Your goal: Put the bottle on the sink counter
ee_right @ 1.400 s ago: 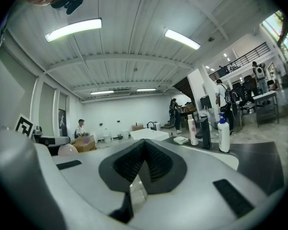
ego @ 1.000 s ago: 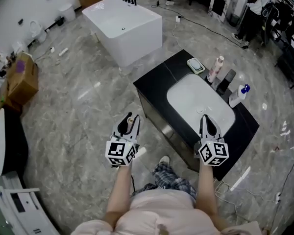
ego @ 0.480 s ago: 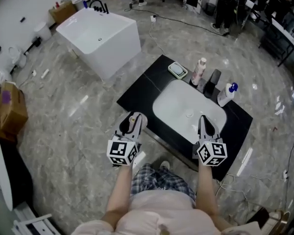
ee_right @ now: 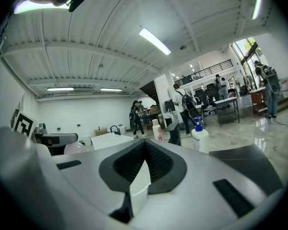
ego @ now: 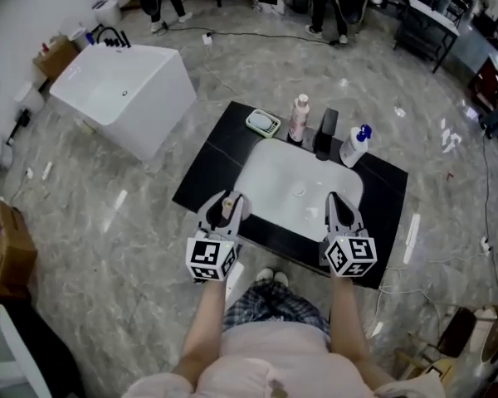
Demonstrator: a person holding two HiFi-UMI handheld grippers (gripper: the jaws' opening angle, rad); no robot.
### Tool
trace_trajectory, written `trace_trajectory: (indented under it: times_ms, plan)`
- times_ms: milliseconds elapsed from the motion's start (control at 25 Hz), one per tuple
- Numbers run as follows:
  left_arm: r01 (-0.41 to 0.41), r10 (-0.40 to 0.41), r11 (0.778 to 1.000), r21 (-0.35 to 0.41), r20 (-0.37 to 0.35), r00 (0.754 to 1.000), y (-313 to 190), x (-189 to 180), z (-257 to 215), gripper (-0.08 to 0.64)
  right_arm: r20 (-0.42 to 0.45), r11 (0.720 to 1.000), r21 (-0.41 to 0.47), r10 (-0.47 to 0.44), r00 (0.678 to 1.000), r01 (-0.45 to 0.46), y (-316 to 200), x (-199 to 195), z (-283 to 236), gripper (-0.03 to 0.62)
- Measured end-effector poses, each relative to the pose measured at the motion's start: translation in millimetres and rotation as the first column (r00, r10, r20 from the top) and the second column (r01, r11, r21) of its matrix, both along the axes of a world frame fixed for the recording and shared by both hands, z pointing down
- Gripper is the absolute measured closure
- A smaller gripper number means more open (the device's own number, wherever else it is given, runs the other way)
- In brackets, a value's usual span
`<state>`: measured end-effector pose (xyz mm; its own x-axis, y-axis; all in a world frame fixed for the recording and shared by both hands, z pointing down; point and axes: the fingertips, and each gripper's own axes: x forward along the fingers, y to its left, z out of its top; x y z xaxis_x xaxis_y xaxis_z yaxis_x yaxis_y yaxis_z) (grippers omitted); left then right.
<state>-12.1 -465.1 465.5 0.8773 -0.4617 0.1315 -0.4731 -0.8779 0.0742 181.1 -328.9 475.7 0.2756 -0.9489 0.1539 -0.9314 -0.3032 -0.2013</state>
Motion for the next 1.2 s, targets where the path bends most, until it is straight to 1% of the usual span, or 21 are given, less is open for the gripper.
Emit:
trace_trajectory:
  times_ms: [160, 320, 440, 520, 600, 720, 880, 960, 1120, 1200]
  plan:
    - [-0.079, 0.079, 0.997, -0.010, 0.004, 0.997, 8, 30, 8, 0.426, -0.002, 0.998, -0.011, 0.066, 0.998, -0.066, 19, 16, 4, 0.577]
    - [-0.173, 0.173, 0.985, -0.026, 0.012, 0.985, 30, 69, 15, 0.426, -0.001, 0.989, -0.016, 0.149, 0.989, -0.149, 52, 37, 4, 0.577]
    - [-0.263, 0.263, 0.965, -0.024, 0.002, 0.965, 52, 105, 16, 0.426, -0.007, 0.976, -0.013, 0.219, 0.976, -0.219, 80, 53, 2, 0.577]
    - [-0.331, 0.331, 0.943, -0.023, -0.004, 0.944, 71, 132, 17, 0.426, -0.010, 0.963, -0.016, 0.270, 0.963, -0.270, 101, 64, 4, 0.577]
    - [-0.401, 0.401, 0.915, -0.028, -0.008, 0.916, 94, 159, 20, 0.426, -0.012, 0.945, -0.023, 0.326, 0.945, -0.327, 126, 73, 7, 0.577]
    - [-0.501, 0.501, 0.864, -0.040, -0.010, 0.865, 135, 199, 27, 0.426, -0.014, 0.912, -0.039, 0.408, 0.913, -0.408, 167, 88, 14, 0.577]
    - [-0.592, 0.592, 0.805, -0.047, -0.011, 0.806, 189, 241, 37, 0.426, -0.016, 0.879, -0.054, 0.474, 0.880, -0.475, 212, 109, 24, 0.577]
    - [-0.639, 0.639, 0.768, -0.051, -0.006, 0.769, 216, 256, 42, 0.426, -0.014, 0.856, -0.062, 0.514, 0.858, -0.514, 235, 115, 29, 0.577]
    - [-0.726, 0.728, 0.685, -0.063, 0.018, 0.685, 271, 279, 57, 0.426, -0.010, 0.807, -0.085, 0.586, 0.810, -0.585, 279, 119, 42, 0.577]
    - [-0.757, 0.759, 0.651, -0.065, 0.031, 0.650, 296, 290, 67, 0.426, -0.012, 0.791, -0.098, 0.606, 0.795, -0.604, 296, 124, 50, 0.577]
